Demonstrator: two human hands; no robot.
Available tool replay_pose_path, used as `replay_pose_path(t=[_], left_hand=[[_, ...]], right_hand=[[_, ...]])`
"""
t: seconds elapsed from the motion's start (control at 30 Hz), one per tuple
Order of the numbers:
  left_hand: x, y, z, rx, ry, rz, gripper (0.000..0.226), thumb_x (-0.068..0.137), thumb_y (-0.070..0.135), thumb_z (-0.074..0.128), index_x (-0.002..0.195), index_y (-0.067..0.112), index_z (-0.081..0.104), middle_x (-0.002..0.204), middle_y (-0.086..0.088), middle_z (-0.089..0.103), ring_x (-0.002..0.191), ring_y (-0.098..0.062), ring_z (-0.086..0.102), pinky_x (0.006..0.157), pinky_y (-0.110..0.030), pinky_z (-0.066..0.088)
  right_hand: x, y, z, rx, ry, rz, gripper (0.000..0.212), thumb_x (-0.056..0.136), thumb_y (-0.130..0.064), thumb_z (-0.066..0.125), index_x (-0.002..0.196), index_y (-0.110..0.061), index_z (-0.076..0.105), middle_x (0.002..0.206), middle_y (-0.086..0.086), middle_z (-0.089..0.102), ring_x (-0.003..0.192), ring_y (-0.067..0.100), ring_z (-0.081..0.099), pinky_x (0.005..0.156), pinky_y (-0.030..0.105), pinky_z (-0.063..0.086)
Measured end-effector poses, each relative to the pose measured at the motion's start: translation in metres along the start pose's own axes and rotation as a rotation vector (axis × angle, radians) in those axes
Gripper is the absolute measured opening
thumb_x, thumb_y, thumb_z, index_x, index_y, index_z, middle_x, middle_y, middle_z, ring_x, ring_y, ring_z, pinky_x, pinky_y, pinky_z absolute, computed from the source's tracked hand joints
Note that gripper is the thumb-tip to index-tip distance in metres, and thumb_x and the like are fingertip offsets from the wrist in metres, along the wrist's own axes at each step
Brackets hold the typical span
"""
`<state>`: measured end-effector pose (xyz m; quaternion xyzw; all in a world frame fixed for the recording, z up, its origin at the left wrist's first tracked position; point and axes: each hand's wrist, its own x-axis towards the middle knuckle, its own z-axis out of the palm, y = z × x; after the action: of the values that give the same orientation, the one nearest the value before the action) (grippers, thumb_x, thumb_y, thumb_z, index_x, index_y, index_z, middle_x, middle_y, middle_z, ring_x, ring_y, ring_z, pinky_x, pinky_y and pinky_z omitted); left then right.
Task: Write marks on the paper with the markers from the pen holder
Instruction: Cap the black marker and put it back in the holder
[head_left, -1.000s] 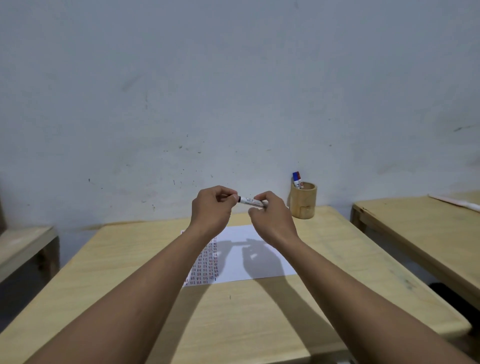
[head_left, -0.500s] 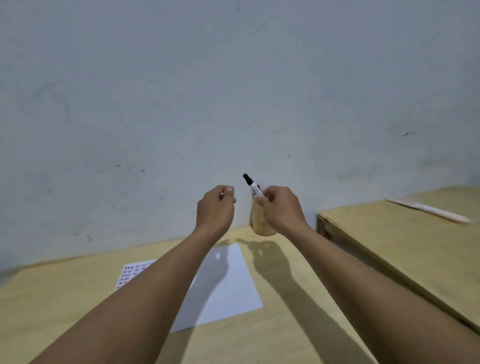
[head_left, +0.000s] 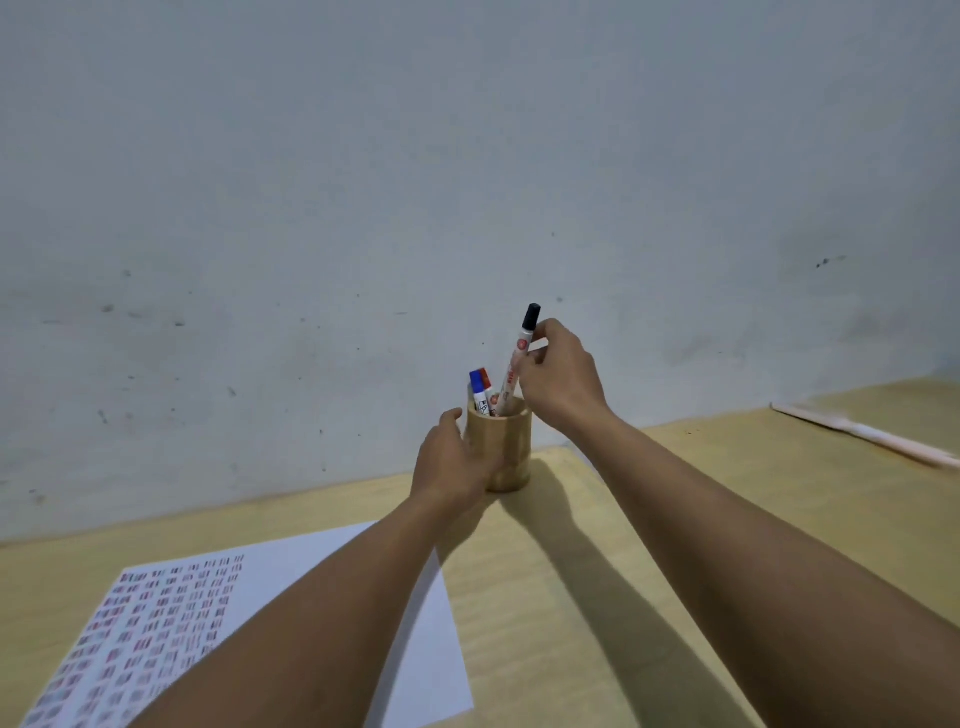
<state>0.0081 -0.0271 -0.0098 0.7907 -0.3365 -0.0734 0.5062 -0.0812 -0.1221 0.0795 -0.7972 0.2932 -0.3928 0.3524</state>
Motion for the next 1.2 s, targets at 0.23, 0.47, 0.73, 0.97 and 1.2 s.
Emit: replay_pose_path(t=[0.23, 0.47, 0.73, 0.97, 1.2], left_hand=[[-0.002, -0.011, 0.011, -0.133, -0.040, 0.033, 0.055, 0.073, 0.022, 0.085, 0.119, 0.025, 0.055, 0.101, 0.015, 0.059, 0.085, 0.000, 0.059, 0.058, -0.009, 0.041], [0.004, -0.018, 0.014, -0.121, -0.021, 0.013, 0.048, 0.081, 0.015, 0.076, 0.124, 0.020, 0.056, 0.109, 0.006, 0.064, 0.080, 0.001, 0.058, 0.048, -0.002, 0.041], [0.013, -0.022, 0.010, -0.099, -0.081, 0.038, 0.062, 0.078, 0.019, 0.082, 0.133, 0.014, 0.052, 0.123, 0.000, 0.064, 0.103, -0.017, 0.062, 0.064, -0.011, 0.050], [0.019, -0.027, 0.005, -0.099, -0.140, 0.046, 0.064, 0.077, 0.020, 0.084, 0.134, 0.016, 0.054, 0.124, 0.002, 0.064, 0.107, -0.015, 0.062, 0.070, -0.012, 0.045], [0.018, -0.026, 0.003, -0.102, -0.139, 0.037, 0.064, 0.076, 0.020, 0.084, 0.133, 0.017, 0.055, 0.124, 0.002, 0.064, 0.107, -0.015, 0.061, 0.063, -0.006, 0.044]], right_hand=[[0.006, 0.030, 0.022, -0.127, -0.167, 0.058, 0.022, 0.097, -0.029, 0.062, 0.108, -0.013, 0.071, 0.094, 0.006, 0.070, 0.073, 0.015, 0.059, 0.053, 0.023, 0.039], [0.010, 0.035, 0.024, -0.204, -0.262, 0.102, 0.027, 0.093, -0.020, 0.064, 0.071, -0.005, 0.071, 0.055, 0.001, 0.046, 0.053, 0.017, 0.040, 0.050, 0.027, 0.031], [0.028, 0.039, 0.026, -0.224, -0.235, 0.060, 0.023, 0.091, -0.013, 0.062, 0.109, -0.016, 0.076, 0.096, 0.002, 0.067, 0.082, 0.015, 0.060, 0.055, 0.021, 0.040], [0.045, 0.040, 0.032, -0.275, -0.324, 0.044, 0.018, 0.085, -0.018, 0.076, 0.102, -0.021, 0.079, 0.091, 0.003, 0.070, 0.081, 0.013, 0.062, 0.054, 0.020, 0.041], [0.046, 0.048, 0.035, -0.186, -0.273, 0.070, 0.007, 0.082, -0.011, 0.074, 0.086, -0.016, 0.076, 0.082, 0.005, 0.072, 0.080, 0.020, 0.068, 0.061, 0.025, 0.049]])
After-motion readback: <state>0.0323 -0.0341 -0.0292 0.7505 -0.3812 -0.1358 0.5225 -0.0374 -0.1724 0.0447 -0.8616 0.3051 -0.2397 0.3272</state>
